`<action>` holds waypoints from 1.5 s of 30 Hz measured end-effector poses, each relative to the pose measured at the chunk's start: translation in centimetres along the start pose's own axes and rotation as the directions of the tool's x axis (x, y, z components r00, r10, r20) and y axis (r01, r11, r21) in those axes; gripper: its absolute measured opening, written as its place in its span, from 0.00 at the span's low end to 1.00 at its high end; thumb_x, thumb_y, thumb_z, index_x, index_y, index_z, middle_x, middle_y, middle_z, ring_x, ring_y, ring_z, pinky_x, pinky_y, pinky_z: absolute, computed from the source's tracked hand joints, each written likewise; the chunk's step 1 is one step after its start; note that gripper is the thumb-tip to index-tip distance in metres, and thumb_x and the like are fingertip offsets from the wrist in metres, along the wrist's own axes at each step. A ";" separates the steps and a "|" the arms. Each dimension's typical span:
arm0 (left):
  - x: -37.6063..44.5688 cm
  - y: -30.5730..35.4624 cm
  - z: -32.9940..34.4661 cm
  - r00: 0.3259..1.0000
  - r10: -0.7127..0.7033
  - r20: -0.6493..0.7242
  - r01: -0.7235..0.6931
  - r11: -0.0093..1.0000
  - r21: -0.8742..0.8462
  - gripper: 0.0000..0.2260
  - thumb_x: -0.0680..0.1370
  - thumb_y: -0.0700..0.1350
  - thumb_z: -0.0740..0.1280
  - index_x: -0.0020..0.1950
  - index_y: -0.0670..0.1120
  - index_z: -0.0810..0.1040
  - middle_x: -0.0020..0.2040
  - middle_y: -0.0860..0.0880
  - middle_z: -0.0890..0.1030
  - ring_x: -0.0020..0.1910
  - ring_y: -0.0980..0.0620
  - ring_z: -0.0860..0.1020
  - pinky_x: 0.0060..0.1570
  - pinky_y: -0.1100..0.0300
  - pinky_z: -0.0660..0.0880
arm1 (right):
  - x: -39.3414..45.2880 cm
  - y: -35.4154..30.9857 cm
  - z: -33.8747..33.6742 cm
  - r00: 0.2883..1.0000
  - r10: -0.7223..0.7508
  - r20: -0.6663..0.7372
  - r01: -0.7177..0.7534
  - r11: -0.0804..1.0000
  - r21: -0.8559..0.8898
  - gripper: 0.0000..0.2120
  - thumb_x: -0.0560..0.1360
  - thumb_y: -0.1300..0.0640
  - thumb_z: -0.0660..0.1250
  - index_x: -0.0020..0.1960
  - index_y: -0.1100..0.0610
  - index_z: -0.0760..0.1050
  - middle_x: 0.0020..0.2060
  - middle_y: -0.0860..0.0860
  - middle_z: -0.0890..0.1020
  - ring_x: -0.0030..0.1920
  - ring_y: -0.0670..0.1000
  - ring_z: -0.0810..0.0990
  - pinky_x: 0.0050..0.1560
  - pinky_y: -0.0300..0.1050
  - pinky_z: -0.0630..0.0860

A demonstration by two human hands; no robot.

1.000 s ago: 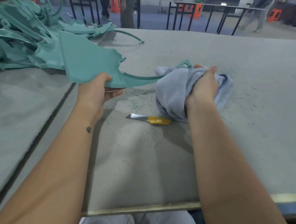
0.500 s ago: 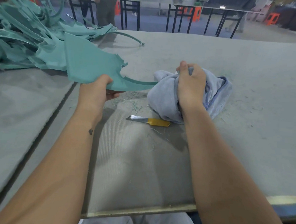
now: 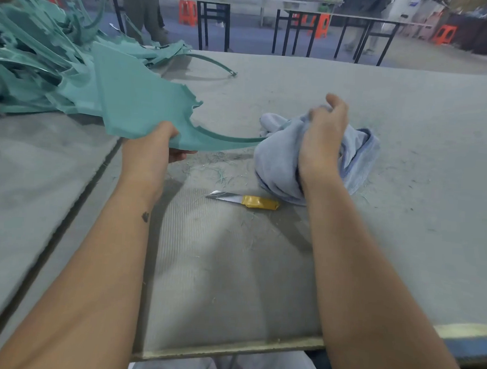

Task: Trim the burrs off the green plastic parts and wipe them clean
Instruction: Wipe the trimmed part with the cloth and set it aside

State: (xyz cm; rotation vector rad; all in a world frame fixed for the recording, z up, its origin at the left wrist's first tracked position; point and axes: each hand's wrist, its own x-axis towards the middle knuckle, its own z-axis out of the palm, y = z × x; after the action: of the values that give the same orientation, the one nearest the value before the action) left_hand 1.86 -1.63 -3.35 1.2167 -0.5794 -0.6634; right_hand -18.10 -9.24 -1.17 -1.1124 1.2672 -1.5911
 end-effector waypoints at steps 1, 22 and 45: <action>0.0 0.0 -0.1 1.000 -0.001 -0.003 0.001 1.000 -0.004 0.06 0.71 0.38 0.64 0.43 0.47 0.79 0.40 0.51 0.83 0.36 0.49 0.83 0.32 0.64 0.77 | -0.2 0.3 0.3 0.994 -0.086 0.069 0.091 0.992 -0.083 0.22 0.78 0.60 0.60 0.72 0.52 0.63 0.54 0.46 0.73 0.54 0.43 0.73 0.54 0.31 0.68; -0.1 0.1 0.1 0.998 -0.026 0.053 0.032 0.994 -0.104 0.05 0.75 0.38 0.62 0.45 0.45 0.77 0.31 0.51 0.82 0.31 0.50 0.80 0.28 0.63 0.72 | -0.1 0.9 -0.4 0.960 -0.109 0.259 0.163 0.967 -0.196 0.31 0.76 0.65 0.67 0.75 0.49 0.62 0.56 0.49 0.78 0.54 0.42 0.76 0.53 0.24 0.69; 0.4 -0.8 0.6 0.991 -0.112 0.067 0.115 0.992 -0.044 0.05 0.77 0.39 0.60 0.46 0.44 0.75 0.27 0.52 0.80 0.27 0.54 0.80 0.26 0.65 0.74 | 0.1 0.9 -0.1 0.992 -0.089 0.088 0.104 0.978 -0.181 0.07 0.78 0.54 0.65 0.54 0.53 0.79 0.47 0.47 0.83 0.49 0.44 0.80 0.45 0.25 0.71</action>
State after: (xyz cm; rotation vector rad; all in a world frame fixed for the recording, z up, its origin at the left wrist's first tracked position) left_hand 1.54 -2.50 -3.98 1.1938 -0.5479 -0.8111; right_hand -18.17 -9.50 -2.06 -1.3587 1.3472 -1.5055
